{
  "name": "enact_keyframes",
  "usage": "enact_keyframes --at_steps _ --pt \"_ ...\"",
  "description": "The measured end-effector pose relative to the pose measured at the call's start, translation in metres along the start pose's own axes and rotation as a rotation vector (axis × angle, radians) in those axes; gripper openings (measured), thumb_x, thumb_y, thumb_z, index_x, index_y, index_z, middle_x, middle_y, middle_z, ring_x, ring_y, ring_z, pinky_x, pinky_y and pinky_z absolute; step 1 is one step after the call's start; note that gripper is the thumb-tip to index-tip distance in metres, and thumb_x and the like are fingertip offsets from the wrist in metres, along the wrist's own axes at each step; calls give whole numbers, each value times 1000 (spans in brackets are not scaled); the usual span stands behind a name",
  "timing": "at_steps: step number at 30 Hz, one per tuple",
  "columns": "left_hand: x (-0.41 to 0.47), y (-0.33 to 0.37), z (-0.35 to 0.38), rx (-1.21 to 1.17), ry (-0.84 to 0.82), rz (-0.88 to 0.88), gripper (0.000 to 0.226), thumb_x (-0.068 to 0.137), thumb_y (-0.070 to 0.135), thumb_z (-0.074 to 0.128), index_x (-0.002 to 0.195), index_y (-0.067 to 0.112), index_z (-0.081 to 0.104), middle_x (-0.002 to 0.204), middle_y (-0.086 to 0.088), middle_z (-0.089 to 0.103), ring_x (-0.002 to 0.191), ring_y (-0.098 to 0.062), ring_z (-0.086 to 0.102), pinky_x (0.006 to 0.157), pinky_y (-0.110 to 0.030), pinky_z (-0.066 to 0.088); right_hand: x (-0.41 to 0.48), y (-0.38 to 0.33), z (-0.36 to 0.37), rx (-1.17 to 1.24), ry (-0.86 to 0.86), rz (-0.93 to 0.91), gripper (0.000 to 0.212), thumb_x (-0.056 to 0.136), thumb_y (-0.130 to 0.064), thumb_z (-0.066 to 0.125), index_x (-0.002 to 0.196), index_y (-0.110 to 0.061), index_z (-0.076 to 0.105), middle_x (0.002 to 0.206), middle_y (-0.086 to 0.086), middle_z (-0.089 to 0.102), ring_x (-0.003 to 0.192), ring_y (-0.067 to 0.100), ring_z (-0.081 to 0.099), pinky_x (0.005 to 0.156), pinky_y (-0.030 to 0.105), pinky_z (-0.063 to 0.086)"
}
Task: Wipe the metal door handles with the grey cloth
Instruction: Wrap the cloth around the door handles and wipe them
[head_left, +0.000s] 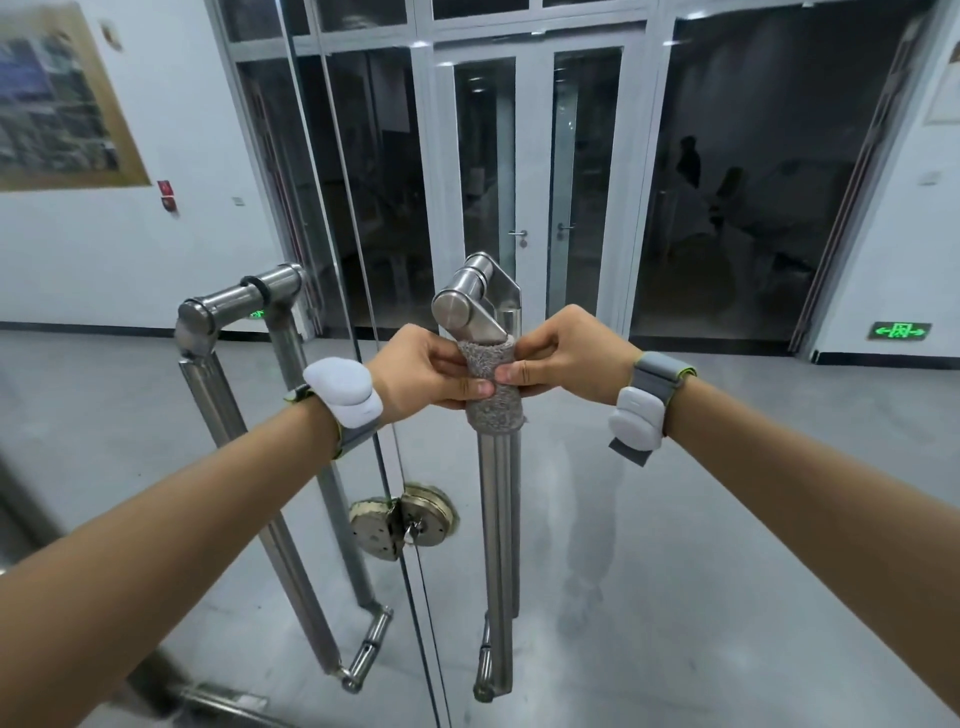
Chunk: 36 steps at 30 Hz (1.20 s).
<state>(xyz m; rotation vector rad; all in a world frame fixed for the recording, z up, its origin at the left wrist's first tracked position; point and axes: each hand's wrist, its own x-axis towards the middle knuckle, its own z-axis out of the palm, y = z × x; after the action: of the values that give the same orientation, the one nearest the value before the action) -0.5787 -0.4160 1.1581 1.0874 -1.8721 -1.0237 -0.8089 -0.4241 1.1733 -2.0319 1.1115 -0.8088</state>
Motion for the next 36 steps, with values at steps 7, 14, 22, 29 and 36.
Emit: enact_keyframes --at_steps 7,14,22,29,36 --pt "-2 -15 9 204 12 -15 26 73 7 88 98 7 82 89 -7 84 81 -16 81 69 -21 63 0 24 13 23 -52 -2 26 91 -7 80 113 6 81 111 27 82 103 40 82 95 46 68" --pt "-15 -62 38 448 1 -87 21 68 26 94 86 23 84 76 13 81 66 6 74 60 -8 57 -10 85 50 6 -56 11 24 85 -14 87 105 -1 86 100 26 84 85 29 79 93 45 67" --pt "-36 -169 98 585 -44 -149 27 64 41 92 62 52 67 38 23 56 39 1 51 41 -8 36 -28 189 123 -3 -167 164 22 83 -13 90 100 0 85 101 36 78 85 15 59 94 61 60" --pt "-52 -243 135 537 -55 -222 21 66 33 91 78 17 84 55 4 71 44 -6 52 45 -11 39 -47 254 173 93 -179 258 22 78 -11 92 100 -9 88 96 16 87 87 11 68 95 55 63" --pt "-62 -284 158 498 -73 -292 23 67 33 91 83 17 85 57 3 72 50 0 60 53 -14 48 -54 290 200 99 -225 327 23 78 -8 91 100 -7 88 99 25 84 86 9 63 95 51 63"
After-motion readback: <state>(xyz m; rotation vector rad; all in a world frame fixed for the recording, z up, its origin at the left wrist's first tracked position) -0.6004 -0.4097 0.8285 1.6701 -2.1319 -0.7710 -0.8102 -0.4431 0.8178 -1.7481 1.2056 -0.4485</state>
